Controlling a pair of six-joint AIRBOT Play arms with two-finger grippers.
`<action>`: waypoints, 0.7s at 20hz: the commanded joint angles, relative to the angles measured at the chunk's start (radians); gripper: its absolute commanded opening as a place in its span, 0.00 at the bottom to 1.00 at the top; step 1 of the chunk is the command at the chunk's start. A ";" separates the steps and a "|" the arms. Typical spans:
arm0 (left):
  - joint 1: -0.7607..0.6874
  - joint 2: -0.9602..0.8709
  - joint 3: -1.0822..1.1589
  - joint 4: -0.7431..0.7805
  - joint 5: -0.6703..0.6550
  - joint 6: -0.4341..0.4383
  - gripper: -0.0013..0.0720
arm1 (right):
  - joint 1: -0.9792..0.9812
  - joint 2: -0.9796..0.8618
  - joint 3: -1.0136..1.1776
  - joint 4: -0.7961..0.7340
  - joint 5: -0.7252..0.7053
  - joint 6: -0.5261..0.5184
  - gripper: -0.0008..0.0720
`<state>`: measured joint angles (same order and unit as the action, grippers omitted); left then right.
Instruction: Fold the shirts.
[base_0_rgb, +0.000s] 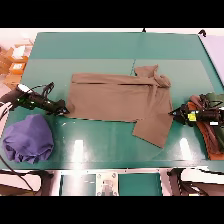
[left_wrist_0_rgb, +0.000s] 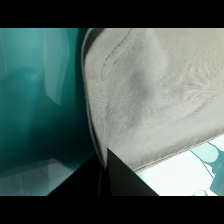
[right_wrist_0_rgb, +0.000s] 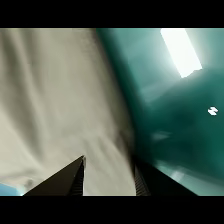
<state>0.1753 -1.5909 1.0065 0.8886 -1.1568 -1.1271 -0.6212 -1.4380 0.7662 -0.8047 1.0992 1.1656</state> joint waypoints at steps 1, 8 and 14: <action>0.001 0.000 0.003 -0.005 -0.005 0.003 0.05 | 0.021 -0.038 0.003 0.016 -0.107 0.000 0.52; 0.001 0.026 0.060 -0.008 -0.067 0.001 0.05 | 0.027 -0.026 0.064 0.145 -0.006 -0.089 0.04; 0.001 0.345 0.561 -0.041 -0.230 -0.074 0.05 | 0.027 0.292 0.534 0.442 0.172 -0.085 0.04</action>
<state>0.1757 -1.3876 1.3411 0.8745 -1.3182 -1.1610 -0.5941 -1.2835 1.0904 -0.5240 1.1923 1.0805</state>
